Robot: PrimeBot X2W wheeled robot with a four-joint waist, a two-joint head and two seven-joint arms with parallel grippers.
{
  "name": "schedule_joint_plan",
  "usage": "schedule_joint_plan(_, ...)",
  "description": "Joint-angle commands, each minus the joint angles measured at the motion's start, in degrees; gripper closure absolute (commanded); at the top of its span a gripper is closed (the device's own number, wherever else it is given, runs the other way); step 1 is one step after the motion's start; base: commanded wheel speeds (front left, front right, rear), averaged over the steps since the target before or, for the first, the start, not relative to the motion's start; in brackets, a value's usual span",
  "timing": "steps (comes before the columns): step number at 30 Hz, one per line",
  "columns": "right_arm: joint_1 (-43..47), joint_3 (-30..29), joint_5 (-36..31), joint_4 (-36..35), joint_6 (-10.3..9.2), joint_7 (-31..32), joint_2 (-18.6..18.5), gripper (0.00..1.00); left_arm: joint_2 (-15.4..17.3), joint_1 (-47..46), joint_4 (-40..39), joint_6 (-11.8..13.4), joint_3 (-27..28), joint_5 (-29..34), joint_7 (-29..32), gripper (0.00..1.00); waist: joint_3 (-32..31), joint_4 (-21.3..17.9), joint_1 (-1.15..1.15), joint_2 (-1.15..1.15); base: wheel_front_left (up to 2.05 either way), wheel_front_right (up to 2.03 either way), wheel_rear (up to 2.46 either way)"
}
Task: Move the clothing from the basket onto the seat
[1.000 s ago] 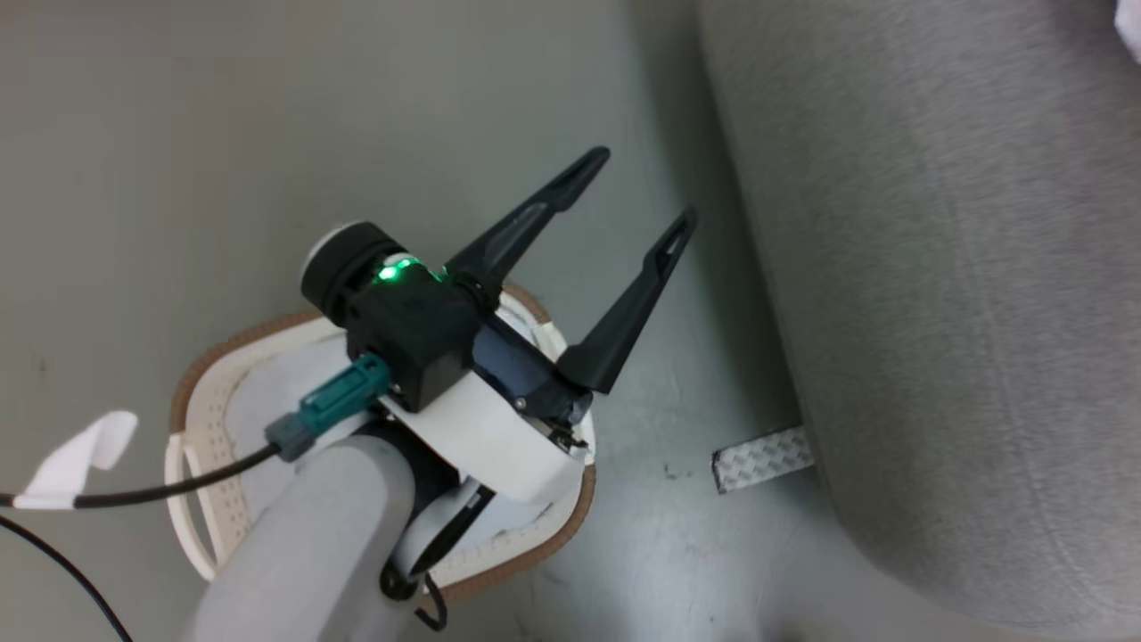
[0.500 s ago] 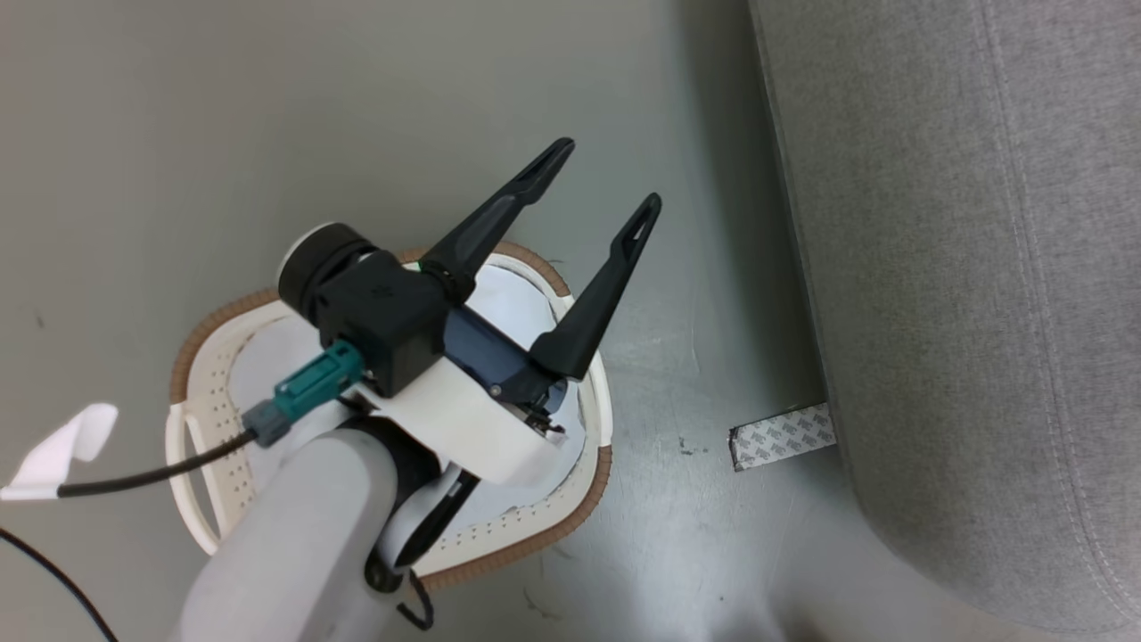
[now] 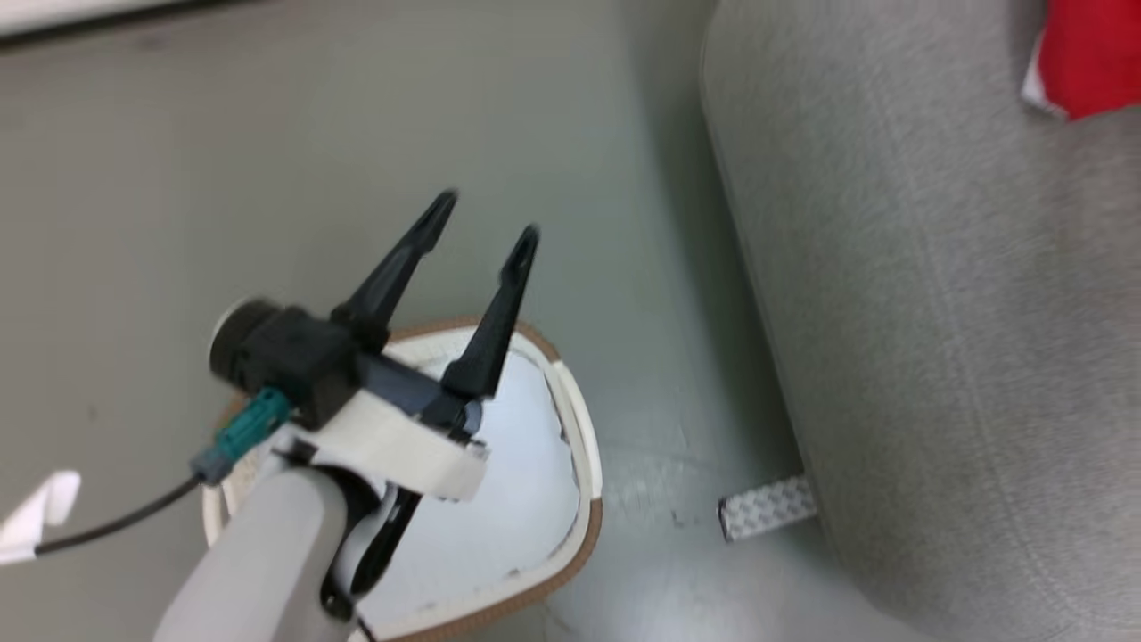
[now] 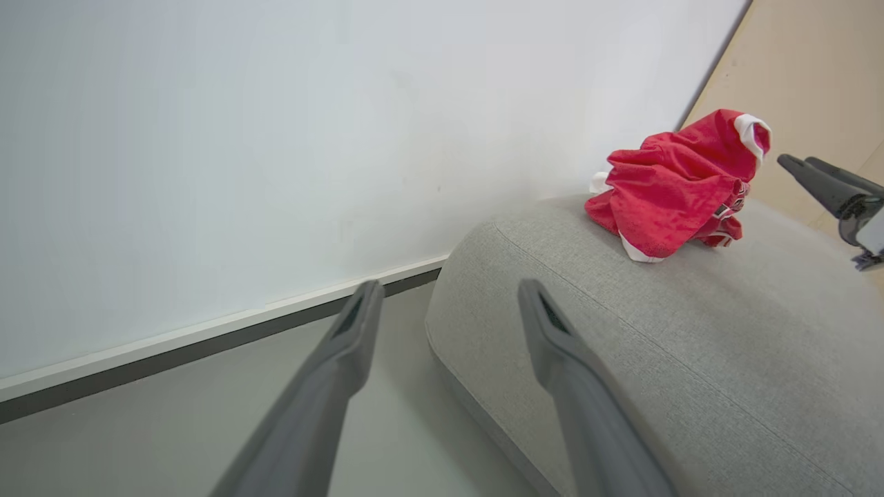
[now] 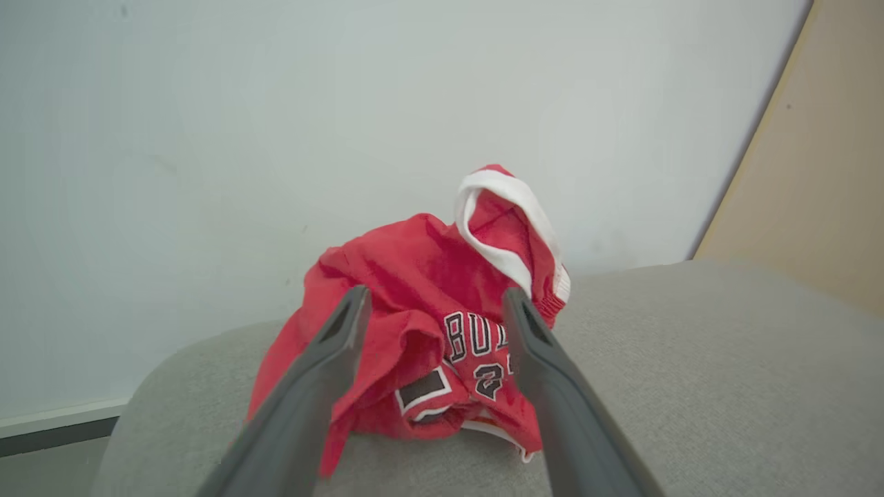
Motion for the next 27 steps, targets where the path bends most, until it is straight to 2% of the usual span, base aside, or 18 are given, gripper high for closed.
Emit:
schedule_joint_plan(1, 3.7, 1.2, -0.4, -2.4, -0.15, 0.0, 0.7, 0.00, 0.6, 2.4, 1.3, 0.7, 0.4, 0.2, -1.3, 0.00, -6.4, 0.3, 0.00, 0.00, 0.00, 0.00, 0.00)
schedule_joint_plan(8, 16.5, 9.7, 0.1, -11.9, -0.15, 0.0, 4.1, 0.00, 1.6, 11.5, 5.7, 4.0, 2.5, -0.8, -5.8, 0.00, -18.0, 0.9, 0.00, 0.00, 0.00, 0.00, 0.00)
schedule_joint_plan(16, 29.1, 16.6, 0.1, -15.8, -0.15, 0.0, 6.1, 0.00, 0.3, 21.9, 9.3, 8.0, 6.3, -1.8, -9.8, 0.00, -28.8, 3.2, 0.00, 0.00, 0.00, 0.00, 0.00)
schedule_joint_plan(22, 36.3, 20.8, 0.4, -16.2, -0.15, 0.0, 7.6, 0.00, -1.4, 28.5, 10.2, 9.5, 9.1, -0.8, -10.1, 0.00, -32.9, 5.5, 0.00, 0.00, 0.00, 0.00, 0.00)
schedule_joint_plan(27, 40.7, 22.2, -0.1, -16.2, -0.15, 0.0, 8.8, 0.00, -3.3, 32.5, 10.6, 8.6, 11.6, 0.7, -10.1, 0.00, -34.4, 7.2, 0.00, 0.00, 0.00, 0.00, 0.00)
